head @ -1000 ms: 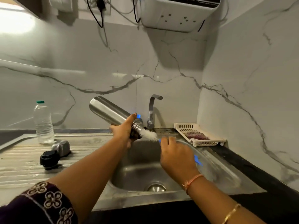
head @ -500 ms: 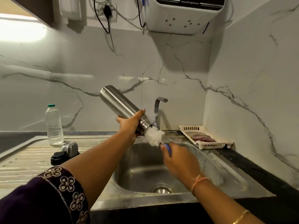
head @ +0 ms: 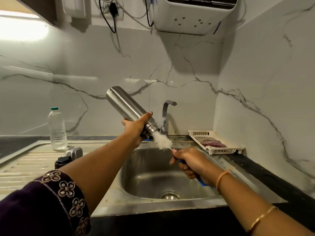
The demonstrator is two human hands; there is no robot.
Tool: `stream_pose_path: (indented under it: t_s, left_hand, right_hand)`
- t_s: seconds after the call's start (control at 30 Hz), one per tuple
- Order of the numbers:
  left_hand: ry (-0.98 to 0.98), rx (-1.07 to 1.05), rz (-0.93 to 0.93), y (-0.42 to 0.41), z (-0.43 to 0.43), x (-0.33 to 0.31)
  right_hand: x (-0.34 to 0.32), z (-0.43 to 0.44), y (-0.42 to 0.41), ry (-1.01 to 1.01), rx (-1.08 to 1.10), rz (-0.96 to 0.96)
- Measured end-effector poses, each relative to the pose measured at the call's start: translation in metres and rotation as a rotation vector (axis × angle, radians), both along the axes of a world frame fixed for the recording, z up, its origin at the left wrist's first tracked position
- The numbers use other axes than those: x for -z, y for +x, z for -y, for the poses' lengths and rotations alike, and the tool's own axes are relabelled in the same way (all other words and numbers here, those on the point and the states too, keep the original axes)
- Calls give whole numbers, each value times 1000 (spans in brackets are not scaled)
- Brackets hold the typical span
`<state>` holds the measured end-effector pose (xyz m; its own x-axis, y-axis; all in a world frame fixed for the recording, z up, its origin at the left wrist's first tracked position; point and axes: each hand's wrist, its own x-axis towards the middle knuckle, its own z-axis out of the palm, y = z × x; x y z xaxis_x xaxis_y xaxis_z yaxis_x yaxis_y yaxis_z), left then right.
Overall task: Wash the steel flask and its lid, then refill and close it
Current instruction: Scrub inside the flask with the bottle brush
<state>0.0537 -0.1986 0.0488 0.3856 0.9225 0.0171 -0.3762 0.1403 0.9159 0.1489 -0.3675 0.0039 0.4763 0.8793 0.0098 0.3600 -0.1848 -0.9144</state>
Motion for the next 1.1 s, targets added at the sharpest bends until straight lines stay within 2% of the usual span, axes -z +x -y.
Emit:
stream_pose_path:
  t_s: [0.1, 0.13, 0.17, 0.23, 0.3, 0.33, 0.4, 0.53, 0.57, 0.6, 0.63, 0.67, 0.7, 0.77, 0.8, 0.83, 0.87, 0.9, 0.97, 1.03, 1.1]
  left_hand:
    - [-52, -11, 48, 4, 3, -3]
    - [-74, -18, 75, 6, 3, -4]
    - [-96, -31, 92, 6, 3, -6]
    - [-123, -53, 96, 8, 4, -8]
    - [-130, -64, 93, 8, 4, -8]
    - [-136, -67, 90, 7, 3, -7]
    - [-143, -68, 91, 6, 2, -5]
    - [-144, -44, 98, 6, 3, -1]
    - [-137, -36, 95, 6, 4, -1]
    - [-128, -30, 91, 7, 5, 0]
    - [-119, -31, 84, 8, 6, -1]
    - [-112, -36, 75, 9, 7, -1]
    - [-107, -42, 66, 11, 8, -3]
    - [-116, -47, 69, 13, 11, -6]
    - [-132, -51, 81, 14, 12, -8]
    - [-148, -57, 88, 15, 12, -9]
    - [-160, -65, 85, 15, 12, -10]
    - [-167, -70, 78, 15, 13, -10]
    - [-168, -77, 65, 14, 12, -10]
    - [-166, -74, 66, 12, 9, -9]
    - [-158, -66, 67, 9, 6, -8]
  right_hand:
    - [12, -7, -5, 71, 351, 983]
    - [15, -7, -4, 106, 416, 1234]
    - [17, -6, -1, 154, 446, 1395]
    - [20, -6, 6, 242, 426, 1522]
    - [18, -5, 6, 243, 349, 1425]
    - [14, -3, 1, 189, 302, 1283]
    - [8, -3, -4, 90, 192, 893]
    - [-11, 5, 2, -26, -18, -90]
    - [-14, 10, 3, -54, -48, -248]
    - [-16, 12, 4, -71, -67, -298]
    - [-15, 12, 5, -71, -54, -257]
    - [-14, 11, 3, -65, -11, -97]
    - [-11, 9, 0, -70, 70, 181]
    - [1, 4, -1, -34, 277, 921]
    - [8, 3, 1, 14, 364, 1227]
    - [12, 3, 3, 46, 392, 1420]
    - [14, 5, 6, 85, 394, 1522]
    - [15, 6, 9, 120, 397, 1578]
    - [9, 7, 7, 119, 331, 1476]
    - [0, 8, -2, 94, 240, 1179]
    - [-8, 7, -3, 32, 119, 727]
